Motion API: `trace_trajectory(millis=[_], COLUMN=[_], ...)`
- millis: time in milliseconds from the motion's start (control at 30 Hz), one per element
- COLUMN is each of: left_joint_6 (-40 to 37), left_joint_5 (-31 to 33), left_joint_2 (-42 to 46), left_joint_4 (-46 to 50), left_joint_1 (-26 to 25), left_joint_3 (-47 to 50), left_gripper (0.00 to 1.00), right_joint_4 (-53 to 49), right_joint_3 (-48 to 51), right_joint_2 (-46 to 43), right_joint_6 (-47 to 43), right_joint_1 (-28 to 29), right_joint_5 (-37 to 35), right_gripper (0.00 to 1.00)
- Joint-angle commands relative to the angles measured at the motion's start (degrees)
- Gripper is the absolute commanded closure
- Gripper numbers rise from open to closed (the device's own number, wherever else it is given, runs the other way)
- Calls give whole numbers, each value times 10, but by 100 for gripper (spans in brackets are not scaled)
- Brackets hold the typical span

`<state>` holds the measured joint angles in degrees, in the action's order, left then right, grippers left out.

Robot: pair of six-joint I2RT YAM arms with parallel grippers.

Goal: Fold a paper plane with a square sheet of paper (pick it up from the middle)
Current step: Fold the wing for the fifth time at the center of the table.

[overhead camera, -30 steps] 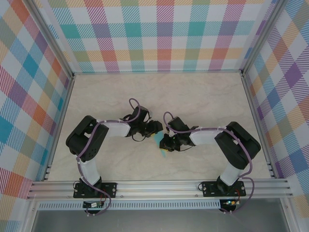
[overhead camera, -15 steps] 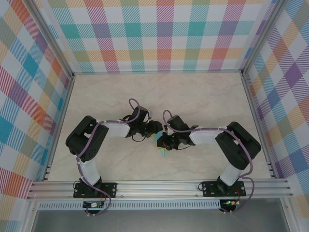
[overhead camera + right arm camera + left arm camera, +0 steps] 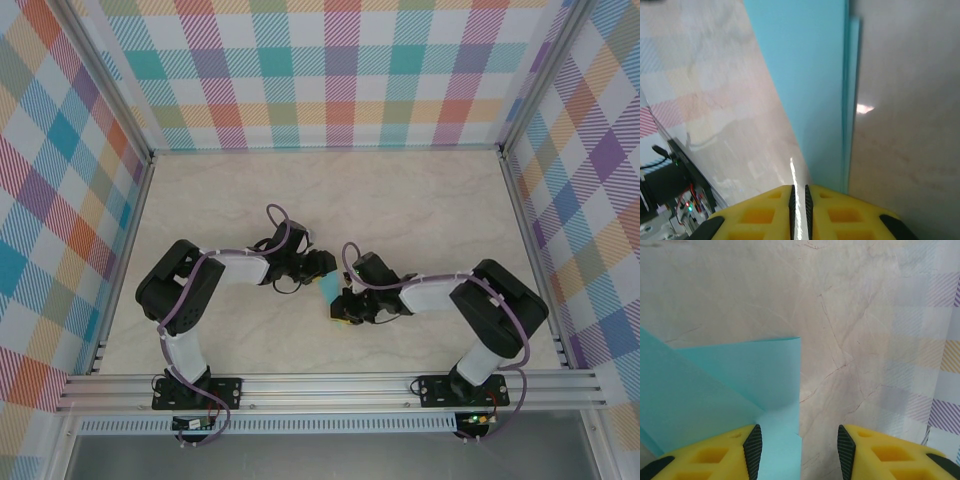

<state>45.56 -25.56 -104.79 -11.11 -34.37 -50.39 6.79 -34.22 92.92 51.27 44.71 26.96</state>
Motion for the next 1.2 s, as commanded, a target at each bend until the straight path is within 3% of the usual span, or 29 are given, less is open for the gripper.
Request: trace_trajectory(millis=[0, 233, 400, 667, 800, 1067, 1167], left_joint_6=[-11, -8, -9, -9, -4, 1, -9], left_joint_5=[36, 32, 26, 25, 23, 14, 18], left_joint_2=[-18, -19, -13, -5, -5, -5, -4], left_joint_4=[38, 34, 31, 32, 27, 13, 21], left_joint_1=[2, 2, 2, 2, 2, 2, 4], left_joint_3=[23, 23, 25, 28, 29, 29, 24], left_gripper=[54, 54, 53, 53, 52, 51, 51], right_joint_4=[-95, -145, -153, -95, -47, -58, -105], right_joint_3=[24, 40, -5, -93, -103, -70, -57], right_joint_2=[-19, -80, -125, -38, 9, 59, 53], right_joint_6=[-30, -33, -32, 17, 26, 25, -4], right_joint_1=[21, 21, 20, 10, -3, -3, -3], right_joint_5=[13, -15, -43, -103, -72, -71, -82], right_gripper=[83, 83, 82, 83, 83, 86, 88])
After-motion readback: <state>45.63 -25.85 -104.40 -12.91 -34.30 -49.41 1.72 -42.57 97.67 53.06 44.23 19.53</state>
